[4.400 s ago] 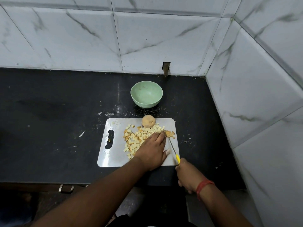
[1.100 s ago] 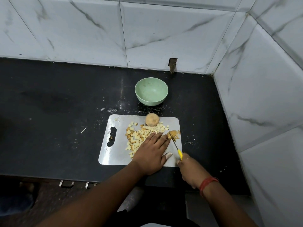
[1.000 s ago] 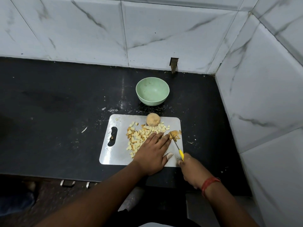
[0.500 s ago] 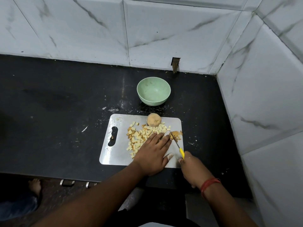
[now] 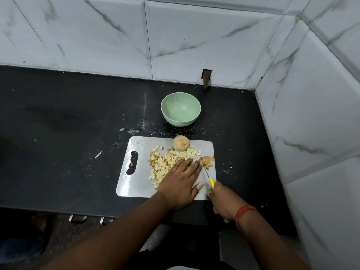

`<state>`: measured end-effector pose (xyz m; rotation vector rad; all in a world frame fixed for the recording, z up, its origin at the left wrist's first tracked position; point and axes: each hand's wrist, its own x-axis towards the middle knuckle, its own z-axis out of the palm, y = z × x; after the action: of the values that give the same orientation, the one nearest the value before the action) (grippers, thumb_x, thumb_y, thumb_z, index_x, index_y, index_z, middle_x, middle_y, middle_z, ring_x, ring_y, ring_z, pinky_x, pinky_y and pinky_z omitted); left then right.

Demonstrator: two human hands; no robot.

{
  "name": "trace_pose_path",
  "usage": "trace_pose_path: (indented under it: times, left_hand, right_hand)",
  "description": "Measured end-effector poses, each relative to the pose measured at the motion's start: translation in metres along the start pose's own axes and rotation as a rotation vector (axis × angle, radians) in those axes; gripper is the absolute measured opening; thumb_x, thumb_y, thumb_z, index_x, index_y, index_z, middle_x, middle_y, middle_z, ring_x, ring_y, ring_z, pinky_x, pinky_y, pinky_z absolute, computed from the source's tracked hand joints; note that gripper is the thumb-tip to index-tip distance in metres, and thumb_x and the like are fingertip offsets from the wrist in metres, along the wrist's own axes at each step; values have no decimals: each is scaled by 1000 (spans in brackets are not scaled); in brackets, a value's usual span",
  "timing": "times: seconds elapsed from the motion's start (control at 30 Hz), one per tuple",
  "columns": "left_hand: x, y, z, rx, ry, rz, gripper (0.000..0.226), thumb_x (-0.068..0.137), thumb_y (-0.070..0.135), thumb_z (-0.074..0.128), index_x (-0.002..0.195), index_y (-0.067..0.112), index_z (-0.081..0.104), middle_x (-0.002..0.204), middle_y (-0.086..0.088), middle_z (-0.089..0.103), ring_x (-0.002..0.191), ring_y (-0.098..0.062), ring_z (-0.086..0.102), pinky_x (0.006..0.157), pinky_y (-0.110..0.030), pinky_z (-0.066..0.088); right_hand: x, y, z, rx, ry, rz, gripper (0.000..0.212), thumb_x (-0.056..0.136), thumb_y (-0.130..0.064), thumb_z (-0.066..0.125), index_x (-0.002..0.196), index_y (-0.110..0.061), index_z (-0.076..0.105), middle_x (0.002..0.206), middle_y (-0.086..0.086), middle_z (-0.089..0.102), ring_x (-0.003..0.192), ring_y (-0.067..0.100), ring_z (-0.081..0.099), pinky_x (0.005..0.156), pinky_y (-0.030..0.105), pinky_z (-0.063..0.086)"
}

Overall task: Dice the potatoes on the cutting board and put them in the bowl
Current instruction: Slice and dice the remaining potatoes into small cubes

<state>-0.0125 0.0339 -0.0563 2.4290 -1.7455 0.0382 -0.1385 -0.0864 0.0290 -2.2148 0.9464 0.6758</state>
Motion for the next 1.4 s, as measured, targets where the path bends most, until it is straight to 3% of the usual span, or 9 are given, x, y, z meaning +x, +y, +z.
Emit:
trace_pose_path:
  times: [0.1, 0.2, 0.6, 0.8, 1.03, 1.2, 1.4]
  left_hand:
    - [1, 1, 1, 13, 2, -1, 66, 107, 54, 28, 155, 13, 43, 160, -7, 43, 148, -28, 35, 127, -45, 20]
    - [0, 0, 1, 18, -2, 0, 65, 107, 54, 28, 155, 13, 45, 160, -7, 43, 147, -29, 36, 127, -45, 20]
    - [-1, -1, 0, 9, -6, 23, 61, 108, 54, 27, 155, 19, 43, 161, -8, 41, 149, -29, 32, 127, -46, 18]
    - [0, -1, -1, 22, -8, 18, 60, 107, 54, 30, 154, 19, 46, 160, -9, 41, 148, -30, 33, 126, -48, 19]
    - [0, -1, 0, 25, -12, 20, 62, 107, 54, 29, 154, 16, 46, 161, -6, 41, 148, -29, 34, 126, -49, 21]
    - [0, 0, -1, 28, -30, 13, 68, 106, 54, 24, 156, 12, 42, 161, -7, 41, 149, -30, 34, 126, -50, 21]
    - [0, 0, 1, 28, -19, 10, 68, 107, 55, 22, 157, 13, 41, 162, -7, 41, 149, -29, 33, 126, -49, 19]
  right_hand:
    - [-3, 0, 3, 61, -5, 6, 32, 104, -20, 35, 127, 0, 44, 92, 13, 57, 60, 16, 51, 54, 29, 48]
    - [-9, 1, 9, 132, -6, 17, 33, 103, -21, 35, 126, 0, 46, 75, 4, 51, 55, 13, 50, 46, 25, 41]
    - [-15, 2, 9, 221, -14, 62, 35, 102, -23, 36, 122, 1, 51, 70, 5, 54, 53, 17, 55, 46, 28, 45]
    - [-14, -4, 2, 295, -117, 149, 11, 103, -23, 41, 110, -15, 43, 74, 8, 60, 47, 19, 51, 48, 28, 45]
    - [-13, -4, -5, 303, -122, 181, 14, 104, -31, 37, 105, -18, 43, 76, 9, 59, 50, 16, 48, 43, 24, 41]
    - [-21, -5, -4, 241, -141, 164, 8, 104, -23, 36, 101, -18, 42, 77, 8, 57, 51, 14, 47, 45, 26, 40]
    - [-26, 6, -5, 292, -148, 163, 8, 102, -26, 37, 101, -19, 41, 74, 7, 56, 48, 12, 44, 42, 23, 39]
